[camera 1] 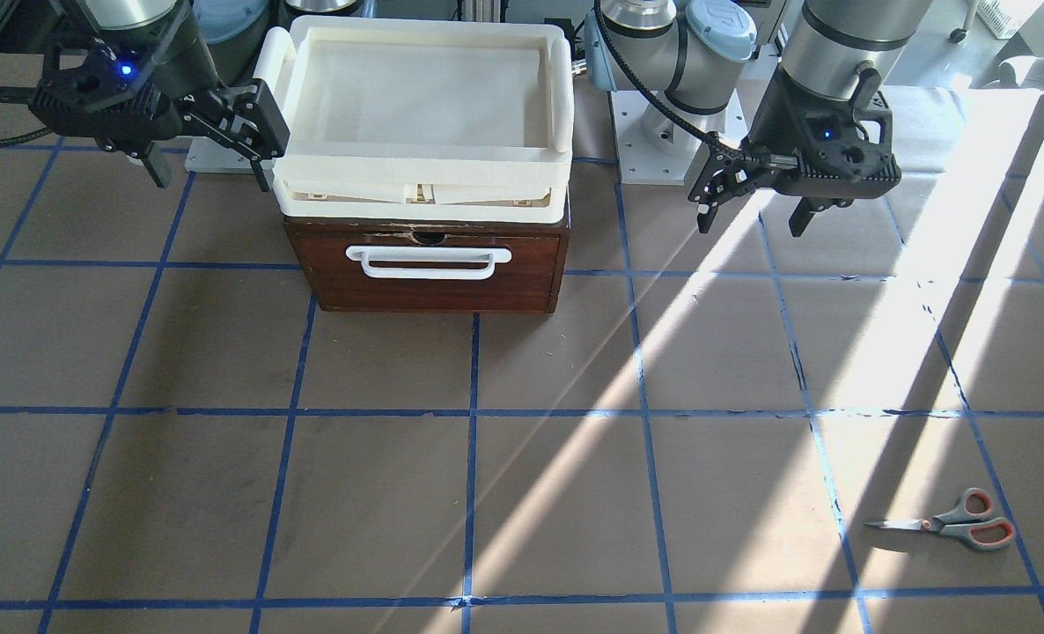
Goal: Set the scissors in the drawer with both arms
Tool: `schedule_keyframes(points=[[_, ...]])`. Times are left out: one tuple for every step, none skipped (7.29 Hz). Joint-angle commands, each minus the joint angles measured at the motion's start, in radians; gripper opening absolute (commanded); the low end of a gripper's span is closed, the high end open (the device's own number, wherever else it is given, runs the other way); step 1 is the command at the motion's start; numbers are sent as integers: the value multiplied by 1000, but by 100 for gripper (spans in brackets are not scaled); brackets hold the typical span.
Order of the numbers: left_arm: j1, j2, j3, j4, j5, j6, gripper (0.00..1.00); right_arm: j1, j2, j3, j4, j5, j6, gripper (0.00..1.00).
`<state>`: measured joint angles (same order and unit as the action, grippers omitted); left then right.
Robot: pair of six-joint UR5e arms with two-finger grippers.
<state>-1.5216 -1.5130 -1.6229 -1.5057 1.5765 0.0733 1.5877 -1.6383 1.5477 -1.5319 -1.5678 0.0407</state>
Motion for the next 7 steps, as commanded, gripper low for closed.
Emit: schedule_keyframes(points=[[0,2,0,-1,2,0,100,-2,0,0,10,-1,1,100],[0,2,-2,-4,-3,-1,100,0,0,0,12,-1,1,100],[0,2,-2,-8,8,0,100,0,2,0,18,0,4,100],[4,-1,0,-4,14,2,100,12,33,-1,18,20,5,100],[20,-9,0,-5,16,12,100,50,85,-14,6,50,2,100],[36,-10,1,-1,16,17,100,101,121,-38,-19,93,1,100],[70,-12,1,1,13,41,100,168,162,-50,-49,98,-1,100]])
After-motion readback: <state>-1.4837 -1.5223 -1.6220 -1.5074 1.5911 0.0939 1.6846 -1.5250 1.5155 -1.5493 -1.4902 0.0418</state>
